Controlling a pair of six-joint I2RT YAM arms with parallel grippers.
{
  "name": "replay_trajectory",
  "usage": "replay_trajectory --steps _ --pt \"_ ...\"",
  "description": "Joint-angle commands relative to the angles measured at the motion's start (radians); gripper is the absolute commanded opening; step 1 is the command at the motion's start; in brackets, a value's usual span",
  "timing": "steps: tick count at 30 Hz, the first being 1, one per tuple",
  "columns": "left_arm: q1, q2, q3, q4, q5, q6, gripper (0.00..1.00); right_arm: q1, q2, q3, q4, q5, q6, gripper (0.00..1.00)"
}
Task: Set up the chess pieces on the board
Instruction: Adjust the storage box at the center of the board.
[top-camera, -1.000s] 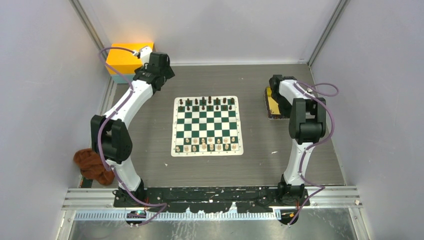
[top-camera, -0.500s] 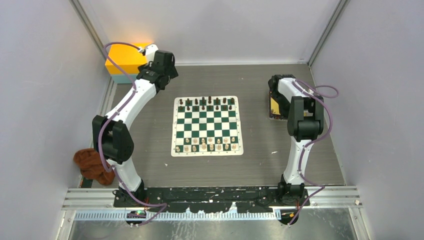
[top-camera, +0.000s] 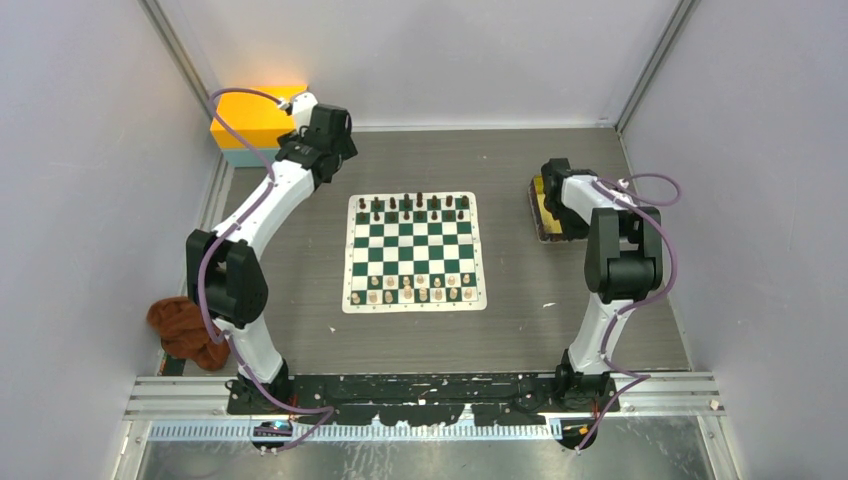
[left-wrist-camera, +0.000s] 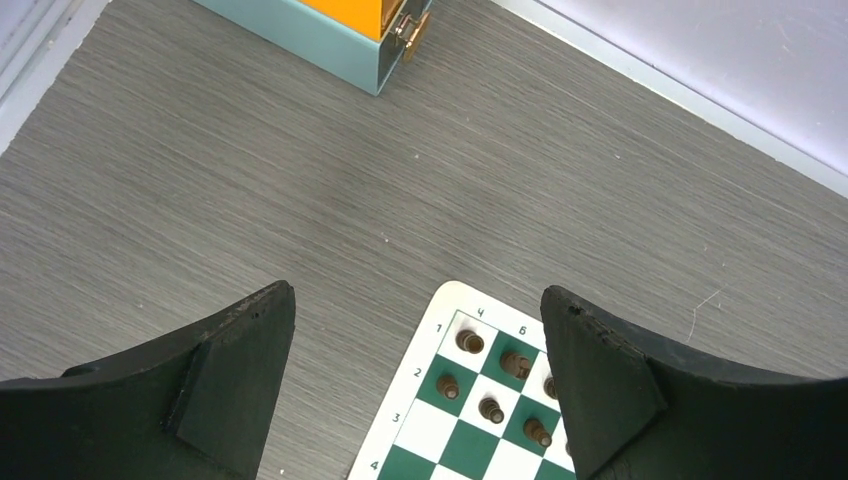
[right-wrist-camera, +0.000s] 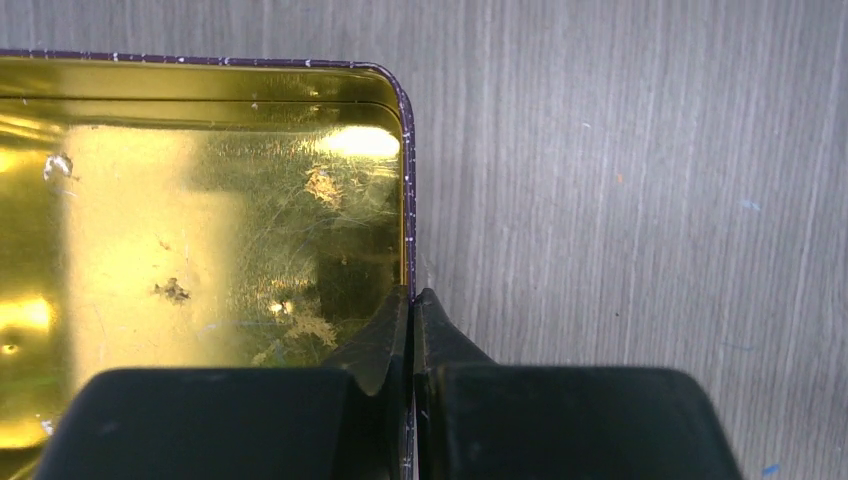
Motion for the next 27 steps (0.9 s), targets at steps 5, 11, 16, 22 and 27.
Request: replay_trajectory --steps 5,11,16,22,27 --pt "0.001 0.005 -0.015 0.09 -0.012 -0.037 0.93 -0.004 -0.072 -0.076 0.289 -0.016 -0.268 0.0" --pt "0.008 0.018 -0.014 0.103 0.004 -0.05 0.93 -0.004 -0.031 0.035 0.221 0.0 -0.352 0.0" --pt "0.014 0.026 -0.011 0.109 0.012 -0.054 0.93 -0.004 -0.003 0.105 0.171 0.035 -0.383 0.09" --pt "0.015 0.038 0.003 0.102 0.017 -0.053 0.93 -0.005 0.036 0.147 0.084 0.026 -0.268 0.01" --pt "0.015 0.05 0.019 0.091 0.019 -0.042 0.93 -0.005 0.092 0.2 -0.022 -0.009 -0.086 0.0"
